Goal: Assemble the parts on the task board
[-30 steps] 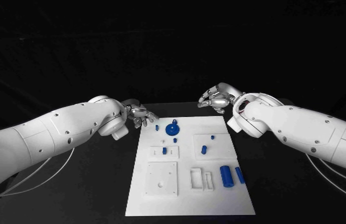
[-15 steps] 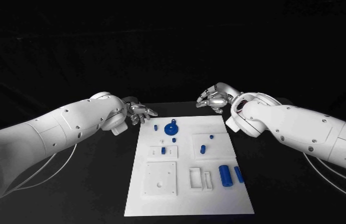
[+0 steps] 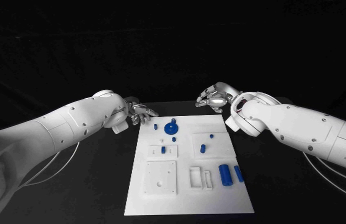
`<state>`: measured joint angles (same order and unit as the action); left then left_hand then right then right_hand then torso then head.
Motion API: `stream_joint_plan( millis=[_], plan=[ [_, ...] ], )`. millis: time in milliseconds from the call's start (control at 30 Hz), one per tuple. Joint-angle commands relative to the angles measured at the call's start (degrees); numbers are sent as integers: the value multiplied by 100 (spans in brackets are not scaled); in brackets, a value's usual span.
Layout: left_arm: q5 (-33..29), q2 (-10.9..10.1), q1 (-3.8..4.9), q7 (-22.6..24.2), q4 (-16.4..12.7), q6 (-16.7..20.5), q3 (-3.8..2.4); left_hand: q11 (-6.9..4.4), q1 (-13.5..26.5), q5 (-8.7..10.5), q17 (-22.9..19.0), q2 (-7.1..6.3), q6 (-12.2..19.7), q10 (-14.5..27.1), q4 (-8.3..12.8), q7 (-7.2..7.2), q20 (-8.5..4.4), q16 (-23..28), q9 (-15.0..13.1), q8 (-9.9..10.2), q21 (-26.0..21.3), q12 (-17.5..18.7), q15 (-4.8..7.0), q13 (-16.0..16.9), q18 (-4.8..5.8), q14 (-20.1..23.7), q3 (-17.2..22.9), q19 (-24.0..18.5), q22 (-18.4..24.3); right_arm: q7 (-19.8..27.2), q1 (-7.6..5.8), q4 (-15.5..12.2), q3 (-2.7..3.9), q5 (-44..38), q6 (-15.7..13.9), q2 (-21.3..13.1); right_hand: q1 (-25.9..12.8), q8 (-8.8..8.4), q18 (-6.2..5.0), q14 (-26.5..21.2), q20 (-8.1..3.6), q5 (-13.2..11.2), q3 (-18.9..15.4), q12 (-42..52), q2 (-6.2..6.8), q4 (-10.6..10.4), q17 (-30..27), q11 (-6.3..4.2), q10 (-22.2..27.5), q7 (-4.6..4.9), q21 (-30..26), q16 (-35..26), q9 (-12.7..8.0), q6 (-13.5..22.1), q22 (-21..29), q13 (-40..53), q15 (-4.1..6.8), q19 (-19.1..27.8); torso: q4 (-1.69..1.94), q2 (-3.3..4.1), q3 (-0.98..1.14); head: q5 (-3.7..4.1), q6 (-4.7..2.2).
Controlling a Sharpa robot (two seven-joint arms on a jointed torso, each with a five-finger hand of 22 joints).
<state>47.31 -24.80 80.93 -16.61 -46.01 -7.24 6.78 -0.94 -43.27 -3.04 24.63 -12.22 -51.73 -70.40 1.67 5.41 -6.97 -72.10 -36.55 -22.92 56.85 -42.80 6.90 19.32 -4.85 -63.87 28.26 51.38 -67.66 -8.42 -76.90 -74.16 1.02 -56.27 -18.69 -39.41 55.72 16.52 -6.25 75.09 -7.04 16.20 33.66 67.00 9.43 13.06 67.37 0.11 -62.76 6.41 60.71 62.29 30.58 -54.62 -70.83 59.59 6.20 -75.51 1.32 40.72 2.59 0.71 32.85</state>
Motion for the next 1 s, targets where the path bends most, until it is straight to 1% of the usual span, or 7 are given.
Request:
stream_joint_plan(
  millis=[33,300,467,700,767,900,1000],
  plan=[
    [24,63,-23,-47,113,-333,-3,8,21,22,12,36,56,29,-38,8,-522,-8,-7,-22,-27,36,-8,0,92,51,6,-39,-11,94,1,-4,4,79,37,8,-53,-40,-875,-45,33,38,-20,-49,-8,-2,-14,14,46,31,-67,-67,2,60,20,-21,-23,46,-6,2,3,7,-4],
    [14,159,-88,-47,318,-423,-4,13,1,22,20,69,71,42,-34,13,-518,-16,-9,-26,-25,35,-13,5,95,71,-14,-58,-23,94,0,-20,4,79,32,6,-53,-47,-875,-49,37,39,-19,-53,-10,-2,-20,17,49,35,-77,-79,2,70,24,-26,-26,52,-2,1,3,17,12],
    [-90,274,-181,-14,519,-519,-4,18,-7,23,27,104,85,56,-31,17,-513,-20,-10,-28,-24,35,-18,8,97,89,-38,-74,-32,95,0,-28,4,79,30,8,-53,-47,-875,-50,38,38,-19,-54,-10,-2,-22,18,50,35,-79,-81,3,70,25,-27,-27,54,-3,1,5,20,22],
    [-220,349,-285,32,634,-545,-4,26,-20,23,40,173,112,80,-15,26,-505,-30,-11,-33,-26,32,-26,16,101,121,-99,-106,-50,95,0,-13,4,80,38,23,-52,-48,-875,-51,40,39,-18,-56,-11,-1,-24,18,51,36,-83,-85,4,70,27,-29,-27,56,-9,7,0,38,34],
    [-335,370,-306,41,669,-547,-4,28,-13,23,42,180,116,85,-17,27,-503,-33,-11,-35,-26,32,-28,18,102,127,-117,-111,-53,92,0,-10,4,81,43,25,-52,-48,-875,-51,41,39,-18,-57,-11,-1,-25,18,51,36,-84,-87,4,70,27,-29,-28,57,-12,11,2,36,36],
    [-372,384,-323,67,681,-544,-4,31,62,23,51,178,135,98,-62,31,-499,-41,-8,-37,-32,28,-32,25,101,144,-195,-129,-62,91,0,-9,4,81,46,33,-52,-47,-875,-51,42,38,-18,-57,-11,-1,-26,19,51,36,-86,-89,5,69,28,-30,-28,58,0,6,4,45,43],
    [-388,387,-325,73,685,-519,-4,34,143,23,63,217,168,118,-63,34,-499,-50,-3,-33,-44,24,-33,34,91,169,-370,-163,-73,91,0,-12,4,81,44,31,-52,-47,-875,-51,42,38,-19,-58,-11,0,-27,19,51,36,-87,-90,6,69,28,-31,-28,58,7,2,1,52,53]
  ],
)
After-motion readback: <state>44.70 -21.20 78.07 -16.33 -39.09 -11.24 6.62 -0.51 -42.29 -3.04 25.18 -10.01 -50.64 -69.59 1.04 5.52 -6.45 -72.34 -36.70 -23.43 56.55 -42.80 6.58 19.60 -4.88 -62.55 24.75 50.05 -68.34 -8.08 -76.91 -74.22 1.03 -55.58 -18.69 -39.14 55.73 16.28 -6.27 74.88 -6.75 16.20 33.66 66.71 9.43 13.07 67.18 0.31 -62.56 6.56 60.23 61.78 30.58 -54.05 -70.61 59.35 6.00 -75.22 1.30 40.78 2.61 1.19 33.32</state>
